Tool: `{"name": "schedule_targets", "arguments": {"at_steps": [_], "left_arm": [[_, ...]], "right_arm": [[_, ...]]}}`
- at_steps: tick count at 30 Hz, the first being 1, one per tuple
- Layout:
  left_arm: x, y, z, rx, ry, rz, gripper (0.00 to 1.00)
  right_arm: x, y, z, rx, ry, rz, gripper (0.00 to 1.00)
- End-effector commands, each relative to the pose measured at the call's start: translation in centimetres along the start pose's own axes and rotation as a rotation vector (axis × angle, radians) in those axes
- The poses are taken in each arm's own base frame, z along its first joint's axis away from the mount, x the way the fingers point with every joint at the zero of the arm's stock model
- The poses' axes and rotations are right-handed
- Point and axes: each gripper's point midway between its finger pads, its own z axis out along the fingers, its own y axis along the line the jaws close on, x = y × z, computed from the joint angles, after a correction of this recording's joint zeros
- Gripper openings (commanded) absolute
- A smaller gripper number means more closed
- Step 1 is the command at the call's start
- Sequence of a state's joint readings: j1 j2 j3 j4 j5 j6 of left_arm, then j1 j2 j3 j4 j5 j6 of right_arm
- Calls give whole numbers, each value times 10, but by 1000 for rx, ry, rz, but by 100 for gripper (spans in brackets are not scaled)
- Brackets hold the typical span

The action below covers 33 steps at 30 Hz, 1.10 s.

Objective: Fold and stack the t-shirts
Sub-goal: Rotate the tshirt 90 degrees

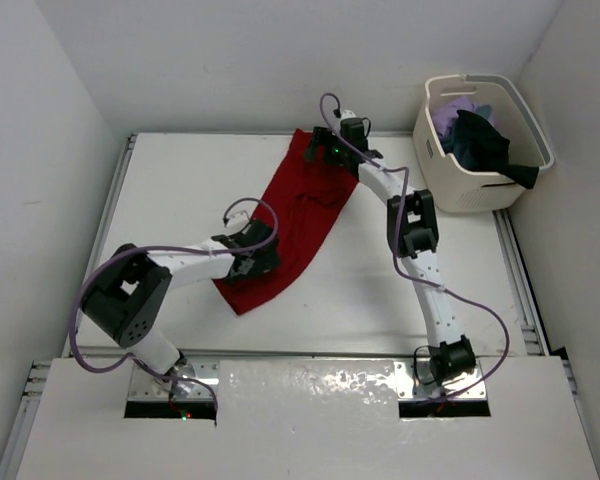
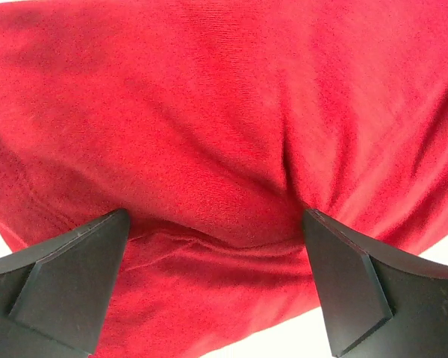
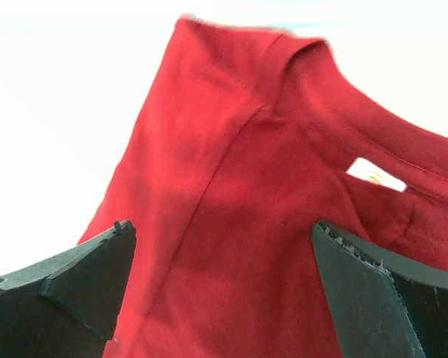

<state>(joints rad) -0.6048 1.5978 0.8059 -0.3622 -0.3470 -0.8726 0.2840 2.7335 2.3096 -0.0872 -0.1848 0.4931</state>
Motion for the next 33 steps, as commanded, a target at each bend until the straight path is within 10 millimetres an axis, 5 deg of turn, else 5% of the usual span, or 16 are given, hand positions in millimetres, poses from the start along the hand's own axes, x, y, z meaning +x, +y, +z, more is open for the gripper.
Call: {"name": "schedule_targets", "arguments": {"at_steps": [1, 7, 14, 16, 19, 20, 21, 24, 25, 27, 28, 29, 33], "left_arm": [[92, -6, -18, 41, 292, 35, 100], [107, -18, -54, 53, 293, 150, 100], [130, -72, -120, 321, 299, 332, 100], [133, -76, -123, 374, 297, 355, 100], [100, -70, -122, 309, 164, 335, 100], [72, -71, -122, 264, 39, 304, 100], [60, -64, -123, 222, -2, 282, 100], [4, -44, -115, 164, -138, 130, 100], [-30, -33, -107, 166, -176, 16, 100], [-44, -11, -88, 156, -169, -77, 100], [-63, 13, -80, 106, -190, -157, 100], [-65, 28, -73, 69, -181, -187, 100], [-54, 81, -57, -31, -89, -268, 100]], "right_arm": [[53, 33, 32, -96, 60, 77, 99], [57, 33, 32, -79, 35, 89, 99], [3, 37, 14, -47, -58, 14, 99], [-14, 51, 2, -84, -75, -39, 99], [-29, 76, -26, -88, -34, -220, 99], [-16, 77, -32, -73, 6, -250, 99], [-43, 89, -54, -59, -45, -288, 99], [-40, 92, -79, -15, -8, -304, 99], [-49, 102, -94, -16, -7, -322, 99], [-16, 102, -110, 4, 93, -383, 99], [-25, 120, -134, -25, 73, -441, 99], [28, 119, -143, -28, 180, -497, 99], [113, 135, -211, -125, 301, -753, 99]]}}
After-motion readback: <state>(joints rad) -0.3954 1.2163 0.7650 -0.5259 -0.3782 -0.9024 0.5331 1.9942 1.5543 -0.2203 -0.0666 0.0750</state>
